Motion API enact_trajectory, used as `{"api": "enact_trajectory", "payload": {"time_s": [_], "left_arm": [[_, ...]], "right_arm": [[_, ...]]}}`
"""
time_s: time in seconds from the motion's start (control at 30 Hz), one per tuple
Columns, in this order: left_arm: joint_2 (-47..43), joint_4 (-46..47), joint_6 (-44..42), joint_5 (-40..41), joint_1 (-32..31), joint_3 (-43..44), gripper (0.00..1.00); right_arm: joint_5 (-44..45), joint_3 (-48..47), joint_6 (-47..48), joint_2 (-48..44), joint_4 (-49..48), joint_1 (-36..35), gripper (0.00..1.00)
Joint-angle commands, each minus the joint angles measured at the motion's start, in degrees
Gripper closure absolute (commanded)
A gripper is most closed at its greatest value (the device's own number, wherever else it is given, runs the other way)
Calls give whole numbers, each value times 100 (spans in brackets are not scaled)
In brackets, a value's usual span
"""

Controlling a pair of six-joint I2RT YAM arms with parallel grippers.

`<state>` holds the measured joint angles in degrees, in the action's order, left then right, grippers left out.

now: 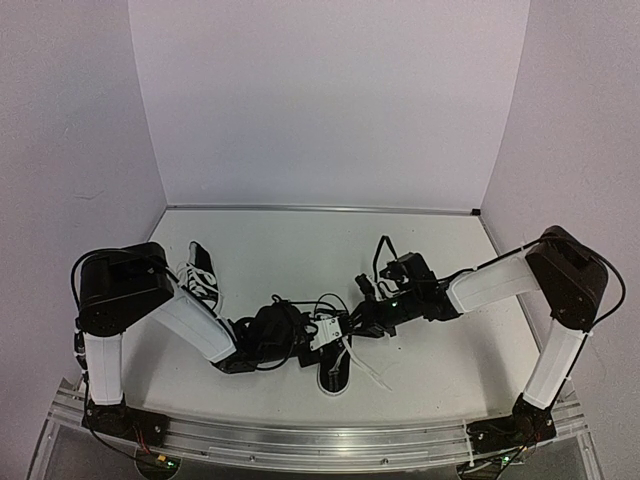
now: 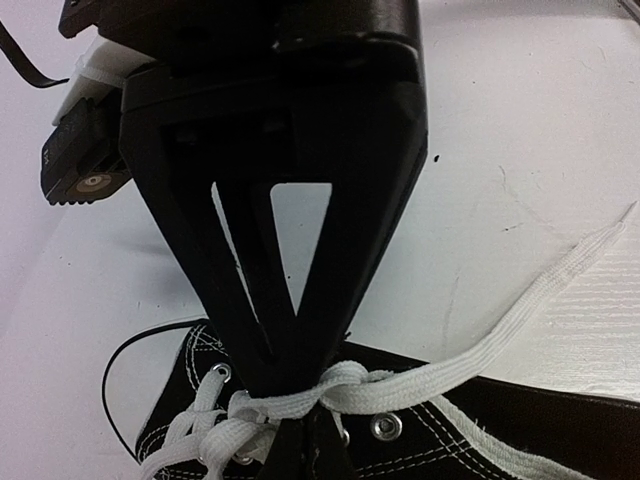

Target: Tie the shoes

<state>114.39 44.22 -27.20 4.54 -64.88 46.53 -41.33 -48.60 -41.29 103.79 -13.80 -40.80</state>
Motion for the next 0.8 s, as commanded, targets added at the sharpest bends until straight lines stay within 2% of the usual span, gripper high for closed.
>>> {"api": "enact_trajectory", "payload": {"time_s": [0.0, 0.33, 0.53, 0.77], "left_arm": [[59, -211, -66, 147, -7, 163, 100], [58, 130, -92, 244, -7, 75, 100], [102, 185, -127, 310, -7, 143, 100], [151, 222, -150, 393, -7, 168, 100]], "right_arm": [[-149, 53, -63, -17, -212, -25, 86], [-238, 61, -201, 246, -214, -25, 84], [-282, 53, -183, 191, -211, -25, 100], [-215, 120, -175, 24, -207, -25, 100]]}}
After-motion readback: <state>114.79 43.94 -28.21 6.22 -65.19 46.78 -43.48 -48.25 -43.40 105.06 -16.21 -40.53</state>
